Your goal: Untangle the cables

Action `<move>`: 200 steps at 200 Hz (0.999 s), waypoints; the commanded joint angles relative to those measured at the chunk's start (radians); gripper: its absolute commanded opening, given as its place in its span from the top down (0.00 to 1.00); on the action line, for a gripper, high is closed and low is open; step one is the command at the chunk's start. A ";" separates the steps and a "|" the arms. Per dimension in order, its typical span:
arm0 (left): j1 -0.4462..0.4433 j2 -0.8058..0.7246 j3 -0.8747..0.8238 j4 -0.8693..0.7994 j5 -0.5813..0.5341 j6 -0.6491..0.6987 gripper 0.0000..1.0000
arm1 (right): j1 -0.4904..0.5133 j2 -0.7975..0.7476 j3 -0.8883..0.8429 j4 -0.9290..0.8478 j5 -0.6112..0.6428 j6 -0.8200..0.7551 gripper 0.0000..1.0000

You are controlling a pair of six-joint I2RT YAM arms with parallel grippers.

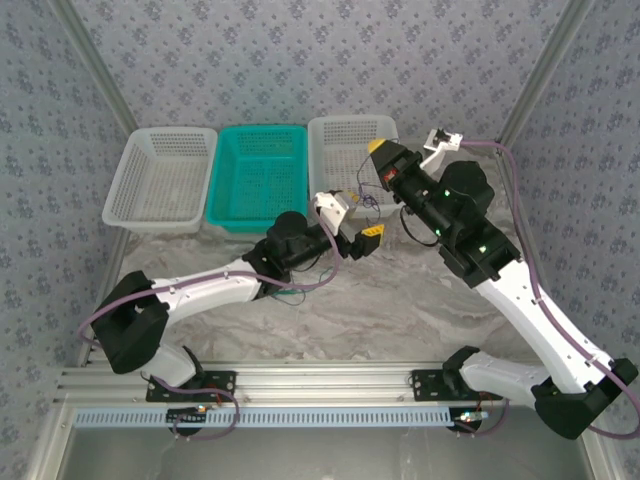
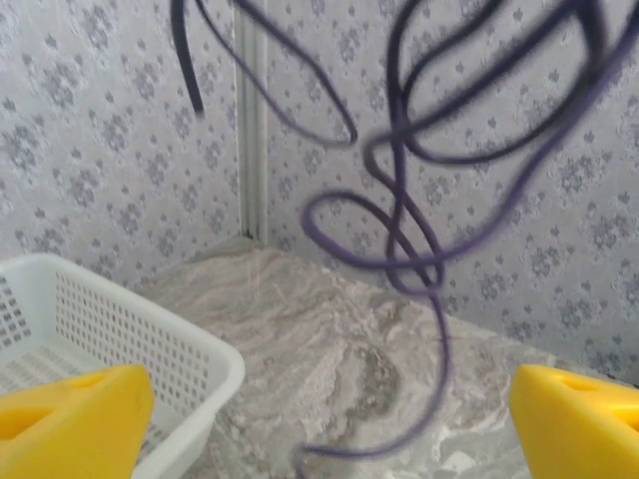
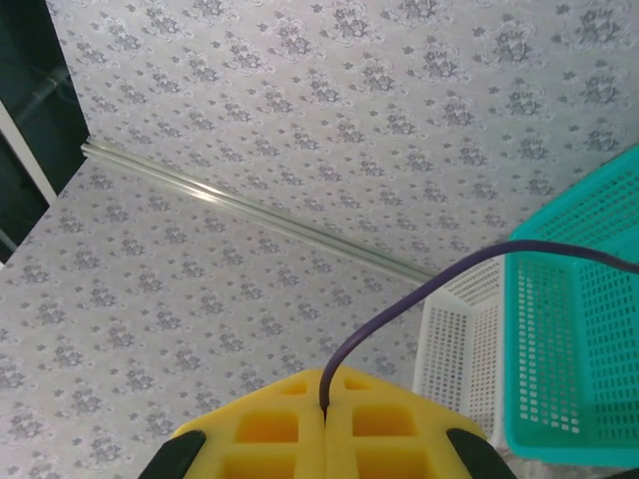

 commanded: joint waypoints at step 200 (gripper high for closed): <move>0.064 -0.251 -0.156 -0.100 -0.212 -0.074 1.00 | -0.303 -0.172 0.064 -0.242 0.118 -0.142 1.00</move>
